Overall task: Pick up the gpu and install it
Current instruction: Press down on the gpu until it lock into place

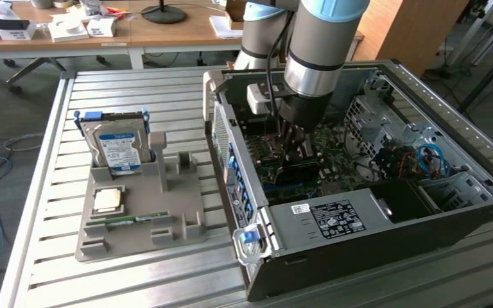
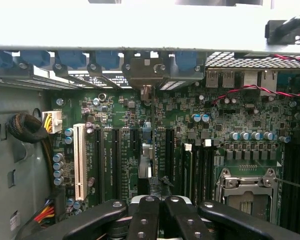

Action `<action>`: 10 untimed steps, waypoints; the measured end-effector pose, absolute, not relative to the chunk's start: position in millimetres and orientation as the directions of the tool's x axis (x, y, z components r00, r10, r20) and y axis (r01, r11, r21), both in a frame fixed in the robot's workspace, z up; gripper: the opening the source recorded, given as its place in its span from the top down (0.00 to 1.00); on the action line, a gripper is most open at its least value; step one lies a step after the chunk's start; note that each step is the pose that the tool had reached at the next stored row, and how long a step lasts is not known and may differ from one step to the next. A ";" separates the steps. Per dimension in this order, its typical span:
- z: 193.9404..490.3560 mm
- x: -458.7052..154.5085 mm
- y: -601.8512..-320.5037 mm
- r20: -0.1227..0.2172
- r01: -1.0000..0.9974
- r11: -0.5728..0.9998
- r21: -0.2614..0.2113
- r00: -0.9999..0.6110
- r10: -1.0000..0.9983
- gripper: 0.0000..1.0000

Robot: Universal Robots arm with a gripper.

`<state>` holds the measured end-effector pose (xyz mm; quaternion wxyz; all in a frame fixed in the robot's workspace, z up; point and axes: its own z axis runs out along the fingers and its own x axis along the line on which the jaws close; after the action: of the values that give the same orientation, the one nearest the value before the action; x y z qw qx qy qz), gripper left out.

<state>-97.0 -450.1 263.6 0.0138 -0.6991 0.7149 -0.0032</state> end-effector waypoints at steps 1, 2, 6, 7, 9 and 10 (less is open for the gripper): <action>263.7 -97.0 -450.1 -0.015 -0.999 0.022 -0.024 -0.022 -1.000 0.89; 263.7 -97.0 -450.1 -0.016 -0.999 0.023 -0.024 -0.022 -1.000 0.89; 267.8 -97.0 -450.1 -0.015 -0.999 0.022 -0.024 -0.022 -1.000 0.89; 268.2 -97.0 -450.1 -0.016 -0.999 0.023 -0.024 -0.022 -1.000 0.89; 268.7 -97.0 -450.5 -0.015 -0.999 0.022 -0.024 -0.022 -1.000 0.89; 268.7 -97.0 -451.1 -0.015 -0.999 0.022 -0.024 -0.022 -1.000 0.89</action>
<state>-97.0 -451.1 268.7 0.0138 -0.6991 0.7149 -0.0032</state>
